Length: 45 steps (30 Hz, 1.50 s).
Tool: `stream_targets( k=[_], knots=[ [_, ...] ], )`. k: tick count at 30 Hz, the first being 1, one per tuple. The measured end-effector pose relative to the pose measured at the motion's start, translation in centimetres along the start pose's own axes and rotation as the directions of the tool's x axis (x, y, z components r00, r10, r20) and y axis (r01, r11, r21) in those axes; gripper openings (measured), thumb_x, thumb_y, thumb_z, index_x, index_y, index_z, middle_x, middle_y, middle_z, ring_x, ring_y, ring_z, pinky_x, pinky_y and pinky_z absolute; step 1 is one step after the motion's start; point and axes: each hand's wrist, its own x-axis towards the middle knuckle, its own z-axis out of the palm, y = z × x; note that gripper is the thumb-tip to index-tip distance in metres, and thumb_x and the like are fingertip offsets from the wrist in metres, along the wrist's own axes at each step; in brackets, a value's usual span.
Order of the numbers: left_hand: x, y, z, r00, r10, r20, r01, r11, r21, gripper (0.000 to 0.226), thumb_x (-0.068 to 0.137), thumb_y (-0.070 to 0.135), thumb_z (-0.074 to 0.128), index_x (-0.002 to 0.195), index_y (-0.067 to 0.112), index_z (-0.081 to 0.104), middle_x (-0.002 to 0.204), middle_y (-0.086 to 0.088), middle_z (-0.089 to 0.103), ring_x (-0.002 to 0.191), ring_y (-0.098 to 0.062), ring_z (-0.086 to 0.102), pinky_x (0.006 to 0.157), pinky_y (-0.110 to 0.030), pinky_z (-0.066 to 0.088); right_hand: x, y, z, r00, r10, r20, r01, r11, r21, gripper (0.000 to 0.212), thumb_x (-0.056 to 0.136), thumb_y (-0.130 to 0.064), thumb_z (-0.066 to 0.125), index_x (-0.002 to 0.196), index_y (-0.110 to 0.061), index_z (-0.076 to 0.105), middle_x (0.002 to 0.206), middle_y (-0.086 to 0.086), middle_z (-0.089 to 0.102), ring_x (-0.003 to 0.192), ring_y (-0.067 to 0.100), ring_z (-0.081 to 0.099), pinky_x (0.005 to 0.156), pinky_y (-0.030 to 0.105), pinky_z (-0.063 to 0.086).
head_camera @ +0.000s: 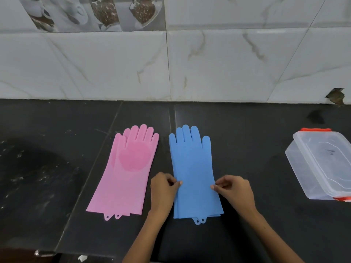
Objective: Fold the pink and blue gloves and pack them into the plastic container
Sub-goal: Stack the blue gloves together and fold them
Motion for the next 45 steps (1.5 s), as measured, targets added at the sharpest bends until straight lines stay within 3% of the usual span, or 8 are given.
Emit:
stream_targets(
  k=[6, 10, 20, 26, 31, 35, 39, 45],
  knots=[
    [-2.1, 0.6, 0.3, 1.000, -0.018, -0.018, 0.019, 0.995, 0.093, 0.020, 0.073, 0.014, 0.080, 0.062, 0.004, 0.065, 0.068, 0.001, 0.062, 0.062, -0.009, 0.059, 0.058, -0.022, 0.050, -1.5, 0.0, 0.3, 0.999, 0.034, -0.011, -0.035, 0.992, -0.118, 0.018, 0.071, -0.037, 0.078, 0.082, -0.025, 0.070, 0.078, -0.014, 0.070, 0.071, -0.001, 0.063, 0.062, 0.024, 0.053],
    [-2.1, 0.8, 0.2, 1.000, -0.016, -0.001, 0.016, 0.994, 0.107, 0.018, 0.082, 0.011, 0.070, 0.067, 0.001, 0.067, 0.068, -0.006, 0.066, 0.065, -0.017, 0.063, 0.059, -0.026, 0.052, -1.7, -0.6, 0.0, 0.999, 0.036, 0.001, -0.036, 0.996, -0.082, 0.013, 0.073, -0.034, 0.077, 0.078, -0.023, 0.072, 0.078, -0.013, 0.071, 0.071, 0.000, 0.064, 0.061, 0.022, 0.052],
    [-3.1, 0.4, -0.3, 0.995, -0.058, -0.076, 0.064, 0.995, 0.074, 0.013, 0.082, 0.000, 0.066, 0.071, 0.007, 0.068, 0.071, -0.002, 0.066, 0.067, -0.010, 0.060, 0.058, -0.012, 0.041, -2.7, -0.7, 0.8, 0.996, 0.072, 0.060, -0.067, 0.994, -0.088, 0.011, 0.078, -0.032, 0.074, 0.079, -0.021, 0.072, 0.078, -0.011, 0.071, 0.073, 0.004, 0.064, 0.062, 0.027, 0.053],
    [-2.9, 0.5, -0.4, 0.996, -0.065, -0.056, 0.068, 0.996, 0.056, 0.019, 0.078, 0.019, 0.077, 0.071, 0.003, 0.069, 0.072, -0.003, 0.067, 0.069, -0.016, 0.063, 0.068, -0.030, 0.052, -3.0, -0.6, 0.8, 0.994, 0.086, 0.065, -0.082, 0.995, -0.059, 0.011, 0.079, -0.032, 0.073, 0.080, -0.021, 0.073, 0.079, -0.010, 0.072, 0.073, 0.003, 0.064, 0.055, 0.019, 0.045],
    [-2.7, 0.5, -0.3, 0.997, -0.048, -0.054, 0.055, 0.989, 0.140, 0.016, 0.080, 0.009, 0.072, 0.067, 0.000, 0.068, 0.069, -0.008, 0.067, 0.067, -0.020, 0.063, 0.067, -0.033, 0.055, -2.9, -0.9, 0.7, 0.992, 0.091, 0.085, -0.090, 0.996, -0.022, 0.010, 0.078, -0.031, 0.074, 0.078, -0.021, 0.073, 0.077, -0.008, 0.072, 0.072, 0.006, 0.066, 0.066, 0.031, 0.056],
    [-2.0, -0.2, -0.9, 0.993, -0.112, -0.045, 0.112, 0.994, 0.011, 0.016, 0.082, 0.009, 0.069, 0.068, 0.005, 0.066, 0.070, -0.004, 0.067, 0.068, -0.019, 0.062, 0.060, -0.026, 0.049, -2.6, -1.2, 0.5, 0.990, 0.099, 0.103, -0.106, 0.992, 0.072, 0.009, 0.076, -0.030, 0.076, 0.072, -0.024, 0.072, 0.069, -0.008, 0.070, 0.066, 0.007, 0.065, 0.067, 0.033, 0.057],
    [-1.9, -1.3, -1.2, 0.989, -0.148, -0.026, 0.147, 0.988, -0.037, 0.013, 0.080, 0.010, 0.073, 0.069, 0.007, 0.067, 0.071, -0.003, 0.068, 0.071, -0.019, 0.065, 0.064, -0.025, 0.050, -3.1, -1.1, 1.3, 0.993, 0.069, 0.097, -0.069, 0.998, 0.000, 0.009, 0.076, -0.031, 0.075, 0.078, -0.023, 0.072, 0.075, -0.011, 0.070, 0.071, 0.003, 0.064, 0.061, 0.024, 0.052],
    [-2.1, -1.8, -0.9, 0.999, -0.025, -0.026, 0.025, 1.000, 0.005, 0.016, 0.073, 0.005, 0.077, 0.072, 0.010, 0.063, 0.073, -0.001, 0.065, 0.070, -0.017, 0.062, 0.064, -0.026, 0.052, -3.5, -0.4, 1.5, 0.998, 0.022, 0.055, -0.017, 0.995, -0.095, 0.014, 0.076, -0.034, 0.075, 0.084, -0.024, 0.068, 0.076, -0.014, 0.066, 0.069, 0.000, 0.060, 0.053, 0.015, 0.039]
  ],
)
